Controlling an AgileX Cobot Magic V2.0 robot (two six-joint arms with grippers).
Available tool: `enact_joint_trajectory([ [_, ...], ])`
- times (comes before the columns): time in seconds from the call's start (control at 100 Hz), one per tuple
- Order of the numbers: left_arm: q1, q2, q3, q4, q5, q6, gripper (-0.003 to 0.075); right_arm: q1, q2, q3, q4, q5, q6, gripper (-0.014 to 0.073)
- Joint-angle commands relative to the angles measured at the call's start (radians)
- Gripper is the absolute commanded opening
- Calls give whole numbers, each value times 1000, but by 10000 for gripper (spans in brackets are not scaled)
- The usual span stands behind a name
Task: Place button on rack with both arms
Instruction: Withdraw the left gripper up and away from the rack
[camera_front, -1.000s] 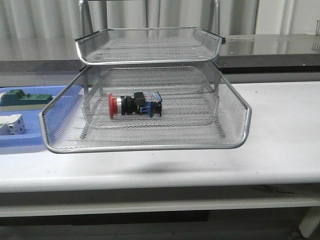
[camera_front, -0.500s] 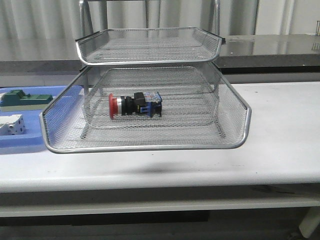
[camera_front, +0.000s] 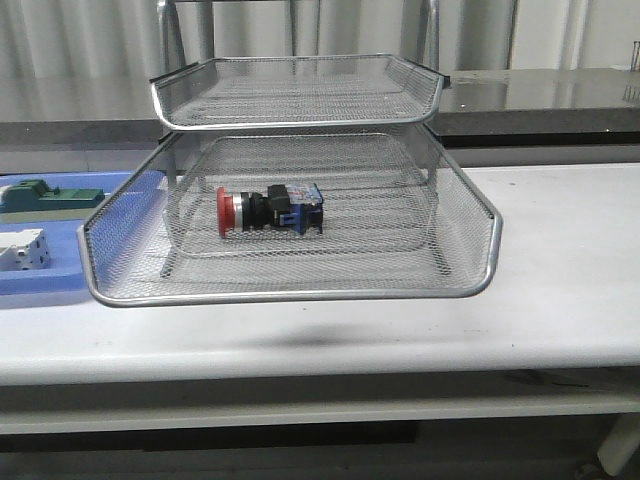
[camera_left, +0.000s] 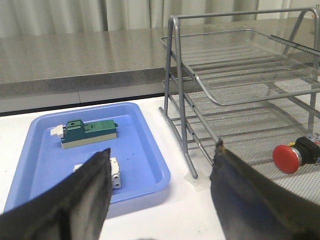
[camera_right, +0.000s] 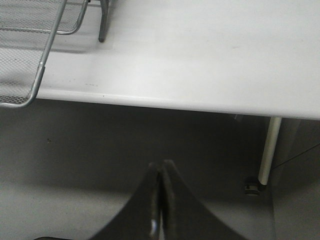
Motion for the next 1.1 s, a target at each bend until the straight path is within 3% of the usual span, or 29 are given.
enact_joint_trajectory([
  [0.0, 1, 8, -30, -15, -79, -10, 412, -5, 5, -26, -11, -58, 0, -69],
  [0.17, 1, 8, -30, -15, -79, -10, 298, -5, 5, -26, -11, -58, 0, -69],
  [0.45, 1, 8, -30, -15, -79, -10, -18, -5, 5, -26, -11, -58, 0, -69],
  [1.09, 22, 8, -30, -15, -79, -10, -21, -5, 5, -26, -10, -63, -1, -69],
])
